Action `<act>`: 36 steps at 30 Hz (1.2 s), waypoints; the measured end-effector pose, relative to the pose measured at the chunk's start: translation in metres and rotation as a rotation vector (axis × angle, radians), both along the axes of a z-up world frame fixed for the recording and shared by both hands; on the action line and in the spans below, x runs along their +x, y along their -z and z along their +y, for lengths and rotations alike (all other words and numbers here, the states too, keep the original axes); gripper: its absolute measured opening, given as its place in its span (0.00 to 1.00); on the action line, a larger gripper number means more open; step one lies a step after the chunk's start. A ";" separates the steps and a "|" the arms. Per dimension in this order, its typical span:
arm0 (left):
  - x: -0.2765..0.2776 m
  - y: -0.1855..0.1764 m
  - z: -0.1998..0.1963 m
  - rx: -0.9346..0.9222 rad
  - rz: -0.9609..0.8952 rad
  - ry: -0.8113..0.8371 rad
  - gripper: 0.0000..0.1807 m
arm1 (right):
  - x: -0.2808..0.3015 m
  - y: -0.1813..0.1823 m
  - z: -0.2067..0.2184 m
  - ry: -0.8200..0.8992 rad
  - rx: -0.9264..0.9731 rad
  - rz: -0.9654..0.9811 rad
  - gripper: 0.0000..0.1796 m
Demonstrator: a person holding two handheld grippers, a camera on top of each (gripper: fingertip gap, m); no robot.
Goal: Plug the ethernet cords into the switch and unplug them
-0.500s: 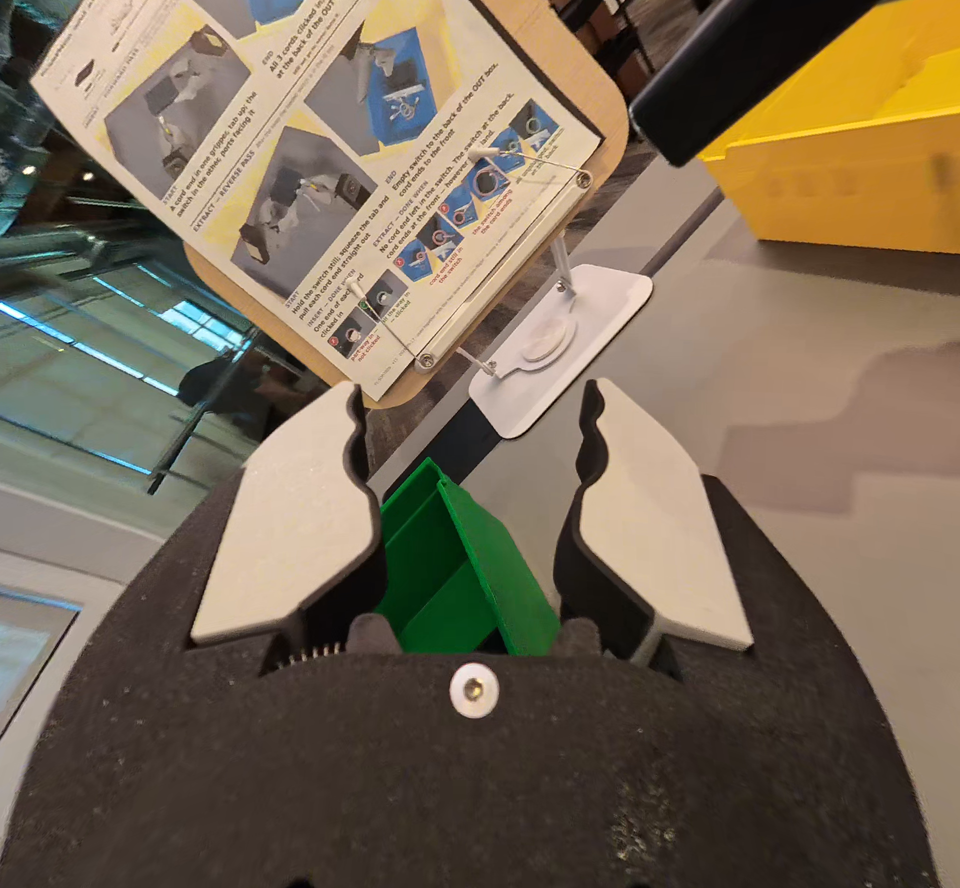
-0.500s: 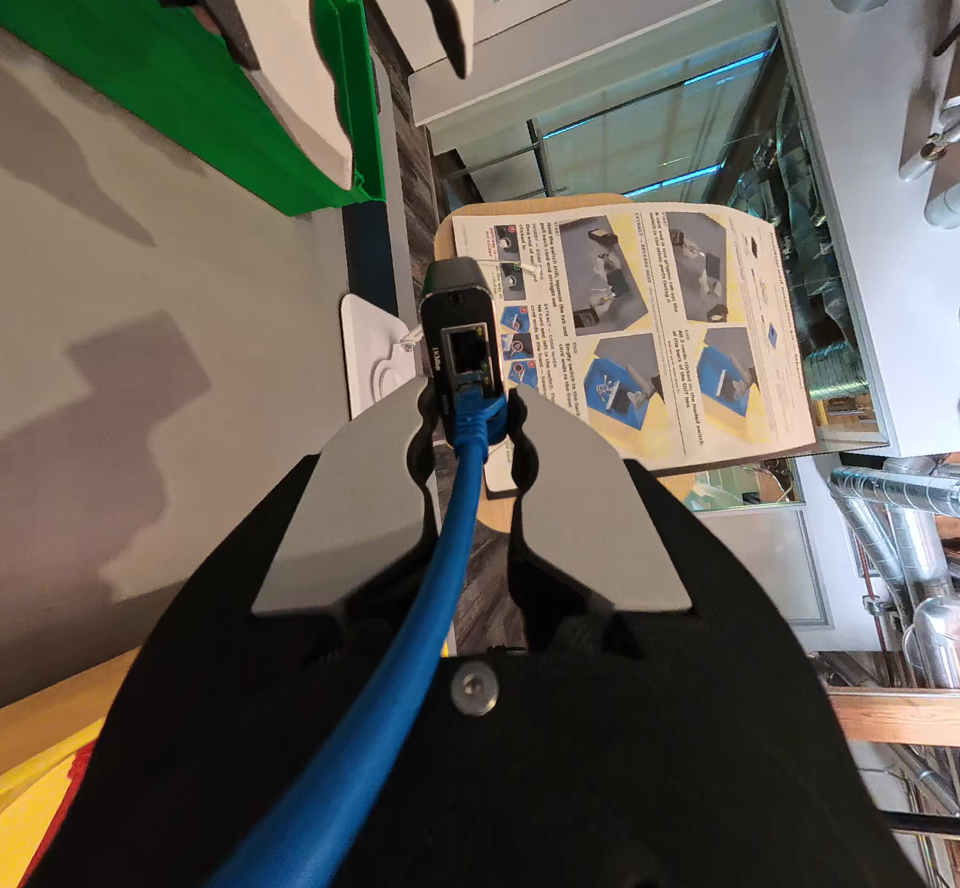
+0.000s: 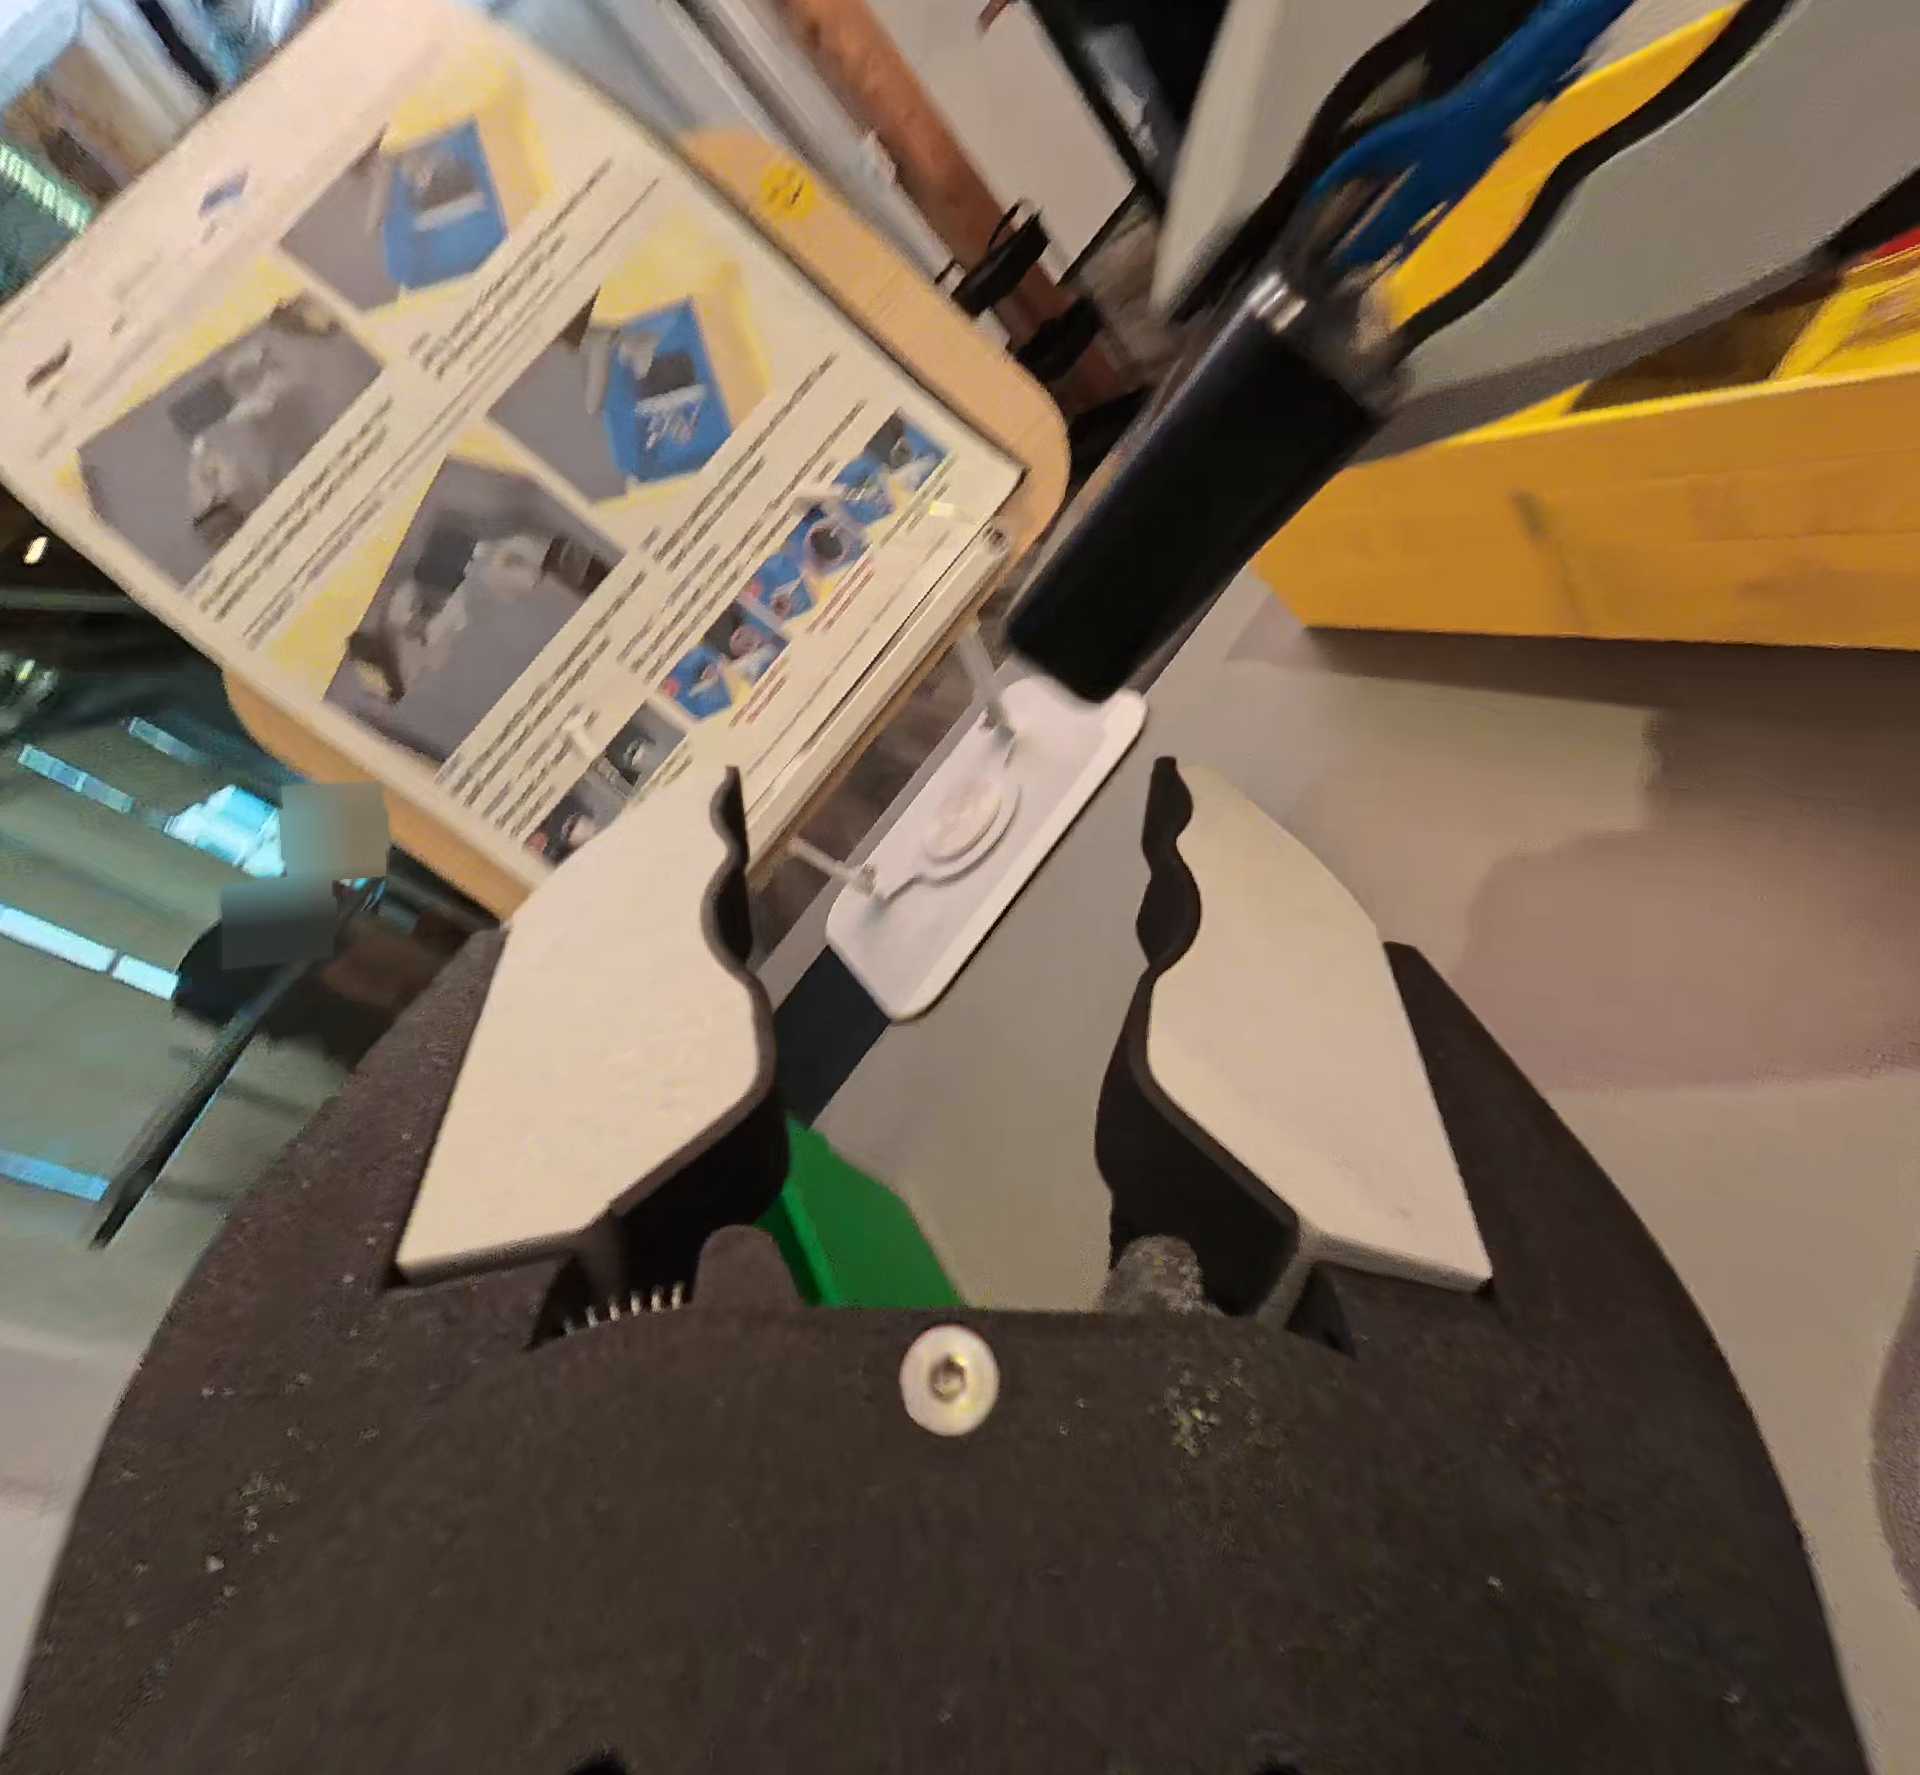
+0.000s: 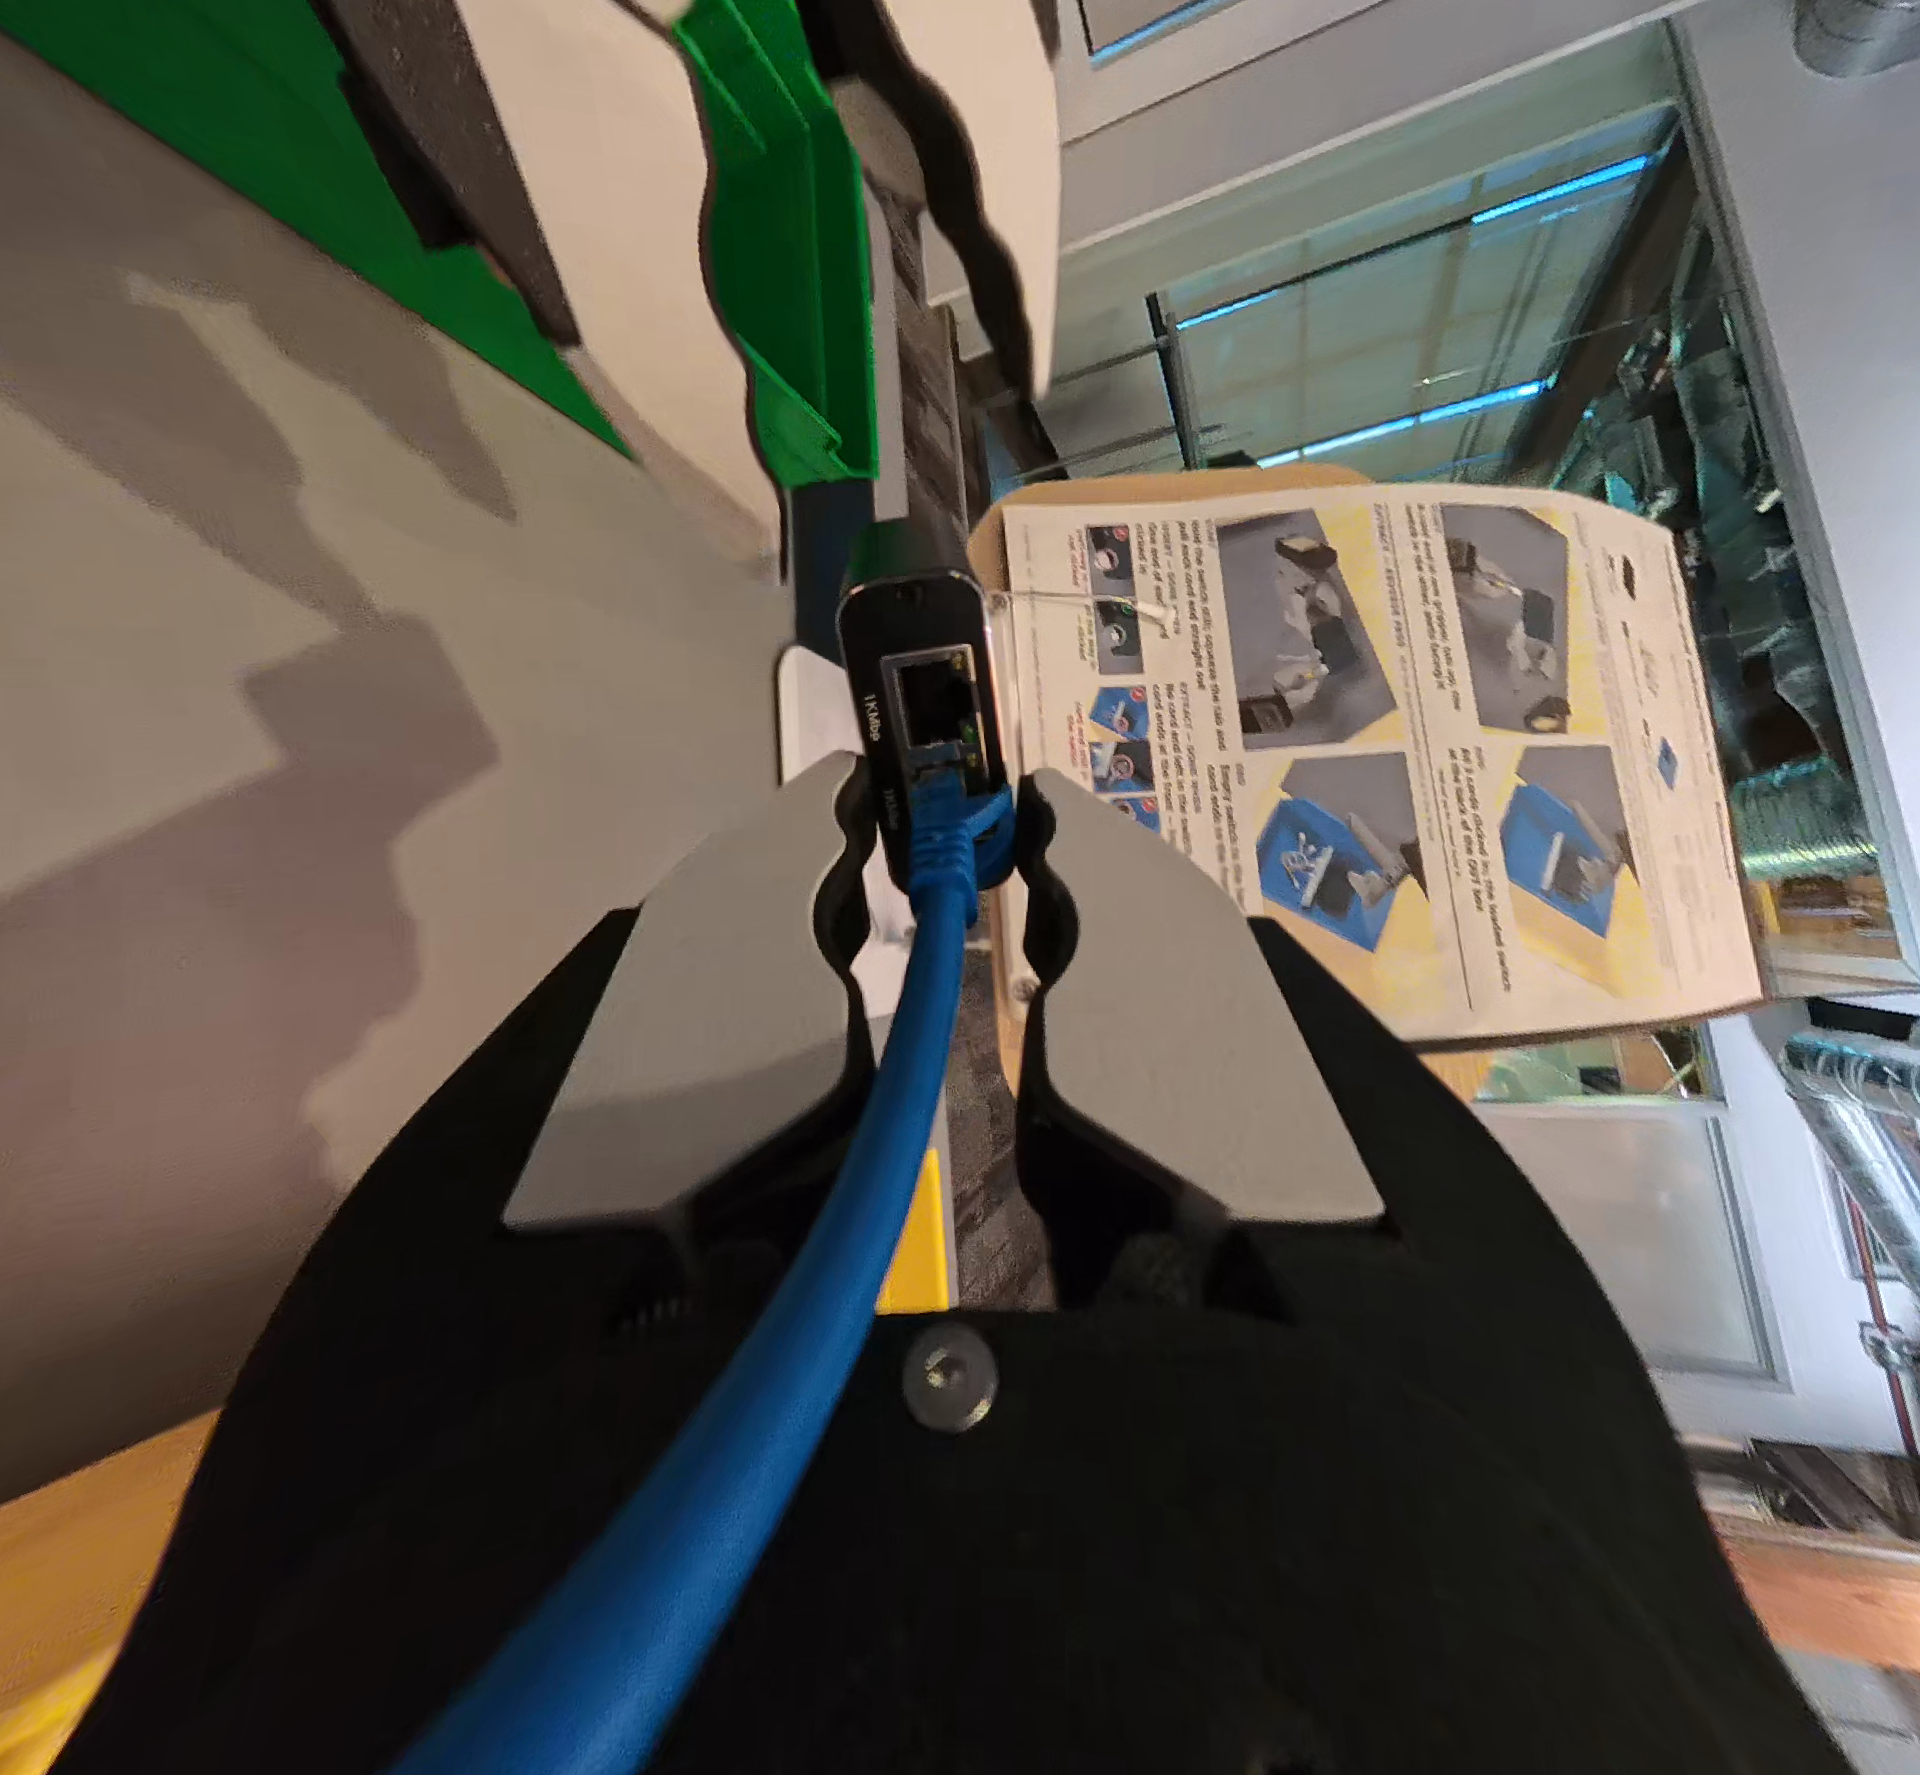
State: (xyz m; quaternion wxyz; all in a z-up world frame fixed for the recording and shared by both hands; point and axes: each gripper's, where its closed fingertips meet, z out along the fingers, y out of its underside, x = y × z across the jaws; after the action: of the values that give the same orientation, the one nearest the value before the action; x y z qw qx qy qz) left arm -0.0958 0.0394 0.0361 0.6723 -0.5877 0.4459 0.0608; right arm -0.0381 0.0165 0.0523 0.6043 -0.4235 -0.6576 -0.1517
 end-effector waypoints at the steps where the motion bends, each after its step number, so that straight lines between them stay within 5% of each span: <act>1: 0.007 0.000 -0.006 0.016 0.002 0.052 0.38 | -0.005 0.001 -0.002 -0.011 -0.005 -0.007 0.15; 4: 0.021 -0.002 -0.023 0.125 0.017 0.160 0.27 | -0.016 0.005 -0.009 -0.037 -0.019 -0.025 0.15; 9: 0.026 0.009 -0.026 0.161 0.117 0.170 0.27 | -0.025 0.016 -0.017 -0.078 -0.063 -0.068 0.15; 12: 0.032 0.018 -0.032 0.204 0.216 0.208 0.14 | -0.027 0.023 -0.017 -0.073 -0.076 -0.109 0.15; 36: 0.030 0.008 -0.051 0.234 0.159 0.328 0.16 | -0.034 0.018 -0.030 -0.210 -0.099 -0.018 0.13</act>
State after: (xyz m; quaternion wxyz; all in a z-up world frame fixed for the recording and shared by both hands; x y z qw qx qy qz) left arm -0.0653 -0.0117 0.0278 0.6996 -0.4184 0.5772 0.0480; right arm -0.0717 -0.0133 0.0345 0.5891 -0.3803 -0.7105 -0.0588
